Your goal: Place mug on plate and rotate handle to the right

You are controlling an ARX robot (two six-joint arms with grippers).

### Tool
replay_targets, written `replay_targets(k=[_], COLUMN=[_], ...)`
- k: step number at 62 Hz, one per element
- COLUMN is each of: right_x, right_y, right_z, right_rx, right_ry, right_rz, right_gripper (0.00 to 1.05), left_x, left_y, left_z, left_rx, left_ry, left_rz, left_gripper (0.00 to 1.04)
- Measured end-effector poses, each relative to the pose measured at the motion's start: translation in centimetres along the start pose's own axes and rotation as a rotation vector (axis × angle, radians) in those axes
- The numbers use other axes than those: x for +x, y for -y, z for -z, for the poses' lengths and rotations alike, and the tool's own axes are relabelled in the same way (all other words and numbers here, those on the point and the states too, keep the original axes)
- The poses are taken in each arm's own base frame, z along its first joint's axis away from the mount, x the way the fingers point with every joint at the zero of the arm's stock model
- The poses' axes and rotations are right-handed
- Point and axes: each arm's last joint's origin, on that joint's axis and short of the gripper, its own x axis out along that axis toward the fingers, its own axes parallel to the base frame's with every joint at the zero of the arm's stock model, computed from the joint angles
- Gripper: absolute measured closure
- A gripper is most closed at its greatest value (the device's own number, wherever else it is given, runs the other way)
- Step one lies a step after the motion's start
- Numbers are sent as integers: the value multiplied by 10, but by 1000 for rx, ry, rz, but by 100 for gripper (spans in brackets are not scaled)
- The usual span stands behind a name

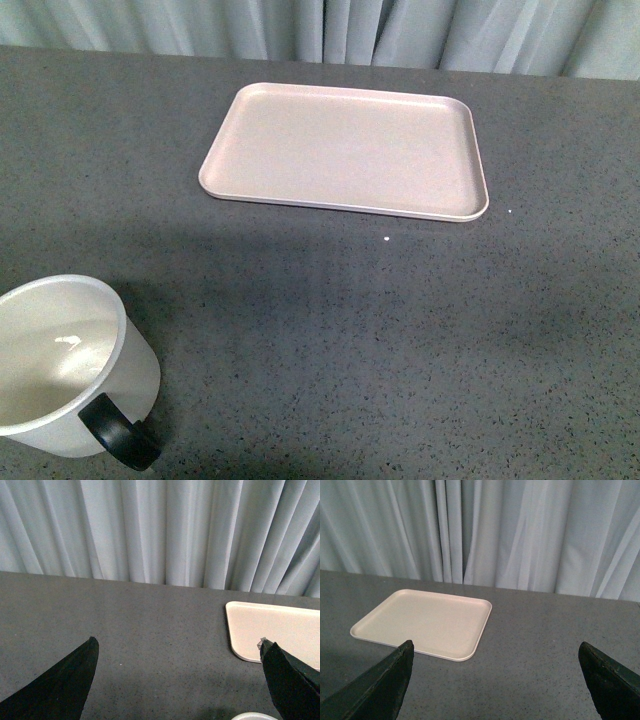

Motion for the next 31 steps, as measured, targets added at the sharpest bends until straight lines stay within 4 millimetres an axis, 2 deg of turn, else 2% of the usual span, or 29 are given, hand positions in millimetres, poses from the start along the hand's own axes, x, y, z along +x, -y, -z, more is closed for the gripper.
replay_targets(k=[6,8,14,18,31], right_x=[0,0,0,0,0], right_y=[0,0,0,0,0], right_z=[0,0,0,0,0], right_rx=[0,0,0,0,0], right_ry=[0,0,0,0,0], right_rz=[0,0,-1,0,0], right_gripper=[9,9,9,9,9], left_x=[0,1,2,5,23], left_y=[0,0,-3,-6,-8], left_z=[0,1,-5,-2,7], left_rx=[0,-11,-59,-57,87], left_ry=[0,-56,-500,-667,-785], left_rz=[0,7,43,22,106], left_gripper=[9,9,9,9,9])
